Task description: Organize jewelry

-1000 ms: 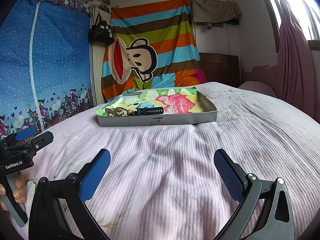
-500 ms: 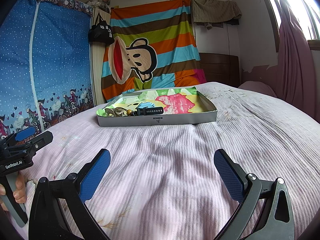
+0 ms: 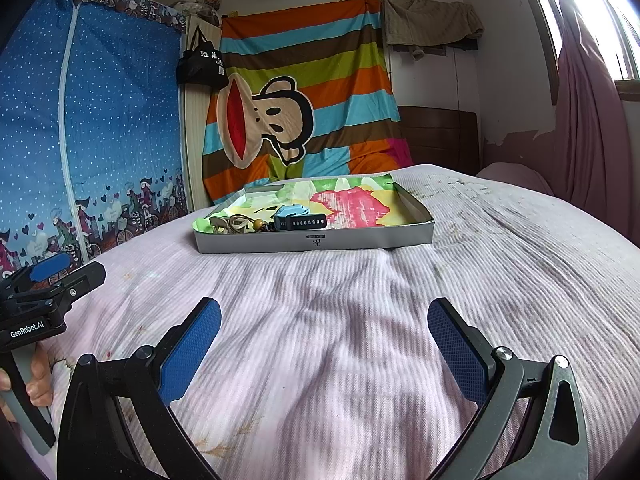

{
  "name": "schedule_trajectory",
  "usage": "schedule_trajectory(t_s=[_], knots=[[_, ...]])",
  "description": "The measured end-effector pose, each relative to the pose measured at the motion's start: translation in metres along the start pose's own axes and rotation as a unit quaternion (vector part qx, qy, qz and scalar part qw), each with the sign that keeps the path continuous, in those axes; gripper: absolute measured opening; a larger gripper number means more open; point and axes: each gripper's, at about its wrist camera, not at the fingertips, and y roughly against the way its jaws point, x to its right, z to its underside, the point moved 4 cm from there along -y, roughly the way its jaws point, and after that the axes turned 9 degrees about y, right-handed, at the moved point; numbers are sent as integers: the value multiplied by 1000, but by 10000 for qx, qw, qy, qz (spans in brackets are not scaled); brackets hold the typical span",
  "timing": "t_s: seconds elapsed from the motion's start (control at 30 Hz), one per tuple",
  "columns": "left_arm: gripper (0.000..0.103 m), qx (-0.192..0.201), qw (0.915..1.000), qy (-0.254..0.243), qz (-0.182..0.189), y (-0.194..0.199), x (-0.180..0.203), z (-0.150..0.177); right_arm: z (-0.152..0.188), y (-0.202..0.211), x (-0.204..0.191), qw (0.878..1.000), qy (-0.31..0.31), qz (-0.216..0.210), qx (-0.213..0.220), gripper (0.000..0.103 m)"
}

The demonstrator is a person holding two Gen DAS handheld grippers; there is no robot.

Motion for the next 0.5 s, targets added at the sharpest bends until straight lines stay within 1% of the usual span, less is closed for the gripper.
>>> schedule_trajectory(t_s=[0.33, 0.5], knots=[[103, 9, 10000, 4, -18, 0, 0, 1, 0, 0, 0, 10000, 1, 2, 0, 102], [103, 45, 10000, -30, -58, -1, 1, -6, 0, 0, 0, 10000, 2, 2, 0, 102]])
